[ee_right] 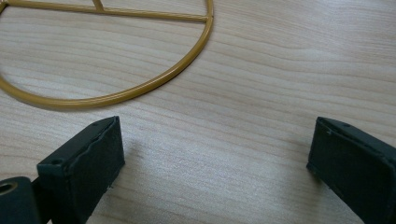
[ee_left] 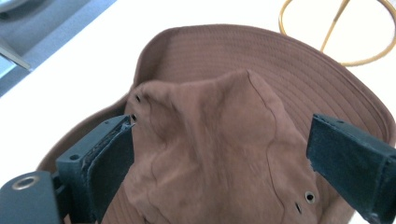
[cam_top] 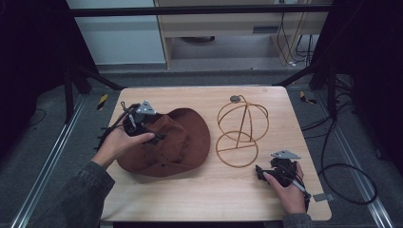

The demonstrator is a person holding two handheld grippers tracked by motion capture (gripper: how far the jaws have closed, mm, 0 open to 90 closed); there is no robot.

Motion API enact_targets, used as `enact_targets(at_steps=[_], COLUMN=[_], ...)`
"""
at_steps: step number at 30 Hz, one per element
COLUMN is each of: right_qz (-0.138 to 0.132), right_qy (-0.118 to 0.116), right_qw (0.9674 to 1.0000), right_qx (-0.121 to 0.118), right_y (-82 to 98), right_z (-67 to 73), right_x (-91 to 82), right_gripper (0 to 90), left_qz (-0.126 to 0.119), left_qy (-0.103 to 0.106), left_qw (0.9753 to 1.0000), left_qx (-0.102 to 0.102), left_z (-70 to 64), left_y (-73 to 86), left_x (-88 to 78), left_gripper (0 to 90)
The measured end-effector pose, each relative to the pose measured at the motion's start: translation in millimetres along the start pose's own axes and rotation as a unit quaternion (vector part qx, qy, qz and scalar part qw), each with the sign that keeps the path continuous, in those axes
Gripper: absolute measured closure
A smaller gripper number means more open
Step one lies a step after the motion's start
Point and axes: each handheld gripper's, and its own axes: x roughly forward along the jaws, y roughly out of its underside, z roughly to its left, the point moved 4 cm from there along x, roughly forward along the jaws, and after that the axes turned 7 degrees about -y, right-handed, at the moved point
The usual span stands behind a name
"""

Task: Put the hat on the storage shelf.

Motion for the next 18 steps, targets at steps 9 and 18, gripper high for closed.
enact_targets(at_steps=[9, 18], right_qz=[0.0, 0.0], right_qy=[-0.001, 0.0], right_qw=[1.0, 1.0], right_qx=[0.0, 0.0], right_y=[0.0, 0.0], right_z=[0.1, 0.1], right_x=[0.0, 0.0], right_gripper=[3.6, 3.6], left_qz=[0.01, 0.036], left_qy=[0.006, 0.0], left_qw=[0.9999, 0.9993], left_qx=[-0.006, -0.002], left_z=[-0.6, -5.6], left_y=[-7.6, -0.5], left_x=[14.8, 30.9], left_gripper=[7.5, 15.3])
